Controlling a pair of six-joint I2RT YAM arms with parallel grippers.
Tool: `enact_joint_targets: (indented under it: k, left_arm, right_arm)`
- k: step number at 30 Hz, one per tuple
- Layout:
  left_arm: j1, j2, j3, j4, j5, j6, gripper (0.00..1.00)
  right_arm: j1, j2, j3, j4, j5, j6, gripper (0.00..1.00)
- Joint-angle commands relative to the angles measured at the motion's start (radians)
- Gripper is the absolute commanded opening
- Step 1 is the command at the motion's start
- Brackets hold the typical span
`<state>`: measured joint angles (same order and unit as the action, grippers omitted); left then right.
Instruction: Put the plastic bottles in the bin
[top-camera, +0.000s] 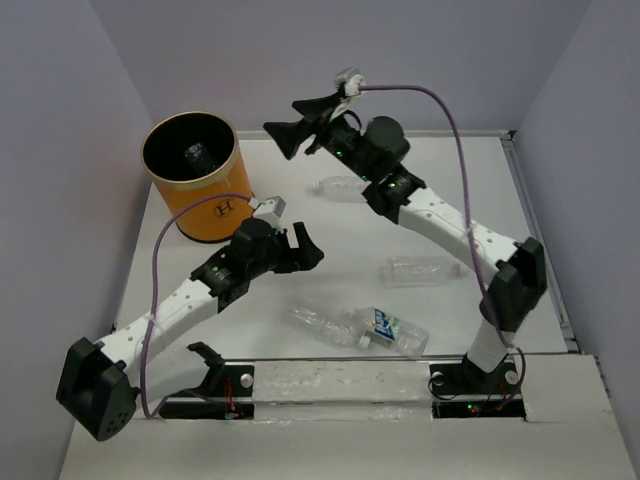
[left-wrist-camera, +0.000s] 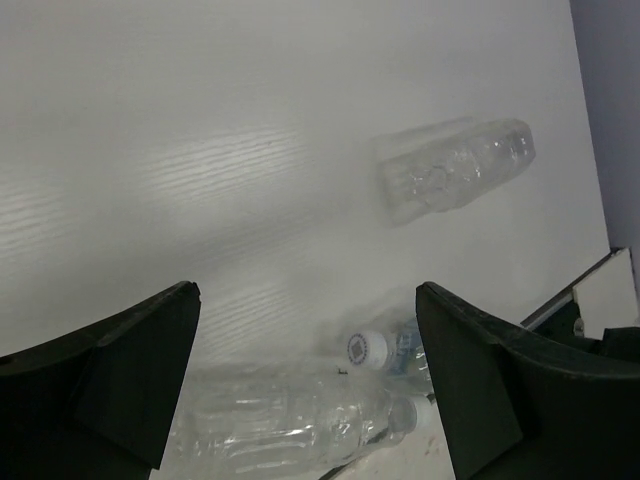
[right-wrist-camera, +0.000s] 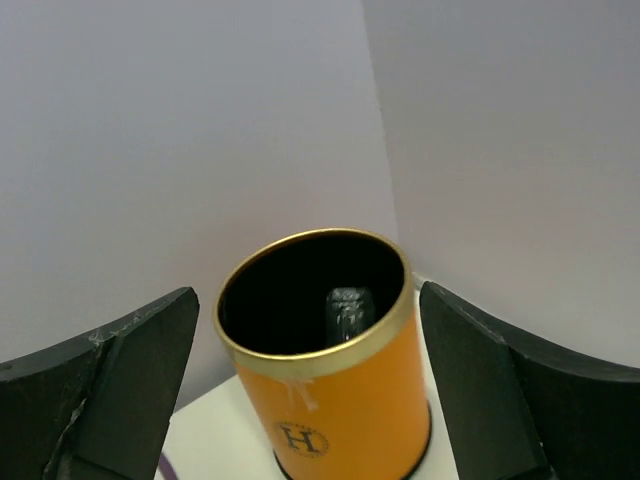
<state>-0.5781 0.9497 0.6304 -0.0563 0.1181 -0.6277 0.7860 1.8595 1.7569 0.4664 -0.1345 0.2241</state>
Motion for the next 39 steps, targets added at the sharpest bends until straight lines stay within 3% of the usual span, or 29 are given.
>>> enact_joint_targets:
  k: [1, 5, 8, 12, 18, 25, 35, 39]
  left_arm:
    - [-0.15, 0.161, 0.158, 0.102, -0.069, 0.179, 0.99]
    - [-0.296, 0.375, 0.362, 0.128, -0.09, 0.311, 0.99]
    - [-0.394, 0.521, 0.535, 0.131, -0.078, 0.449, 0.99]
    - [-0.486, 0.723, 0.751, 0.078, -0.057, 0.641, 0.99]
    - [-0.523, 1.038, 1.096, -0.077, 0.064, 0.801, 0.99]
    - [-0.528, 1.291, 1.406, -0.226, 0.064, 0.895, 0.99]
    - [-0.536, 1.428, 1.457, -0.247, 0.068, 0.933, 0.99]
    - [-0.54, 1.436, 1.447, -0.214, 0.058, 0.927, 0.88]
  right_arm:
    - [-0.112, -0.33, -0.245, -0.081, -0.001, 0.063, 0.94]
    - [-0.214, -0.668, -0.537, -0.282, 0.111, 0.081, 0.94]
    - [-0.223, -0.894, -0.632, -0.417, 0.3, 0.054, 0.94]
    - [-0.223, -1.129, -0.704, -0.551, 0.556, 0.034, 0.94]
    - [-0.223, -1.36, -0.705, -0.689, 0.667, 0.012, 0.93]
    - [-0.223, -1.425, -0.706, -0.696, 0.599, 0.027, 0.92]
    - [-0.223, -1.372, -0.715, -0.683, 0.512, 0.054, 0.92]
    - [-0.223, -1.369, -0.737, -0.667, 0.481, 0.07, 0.91]
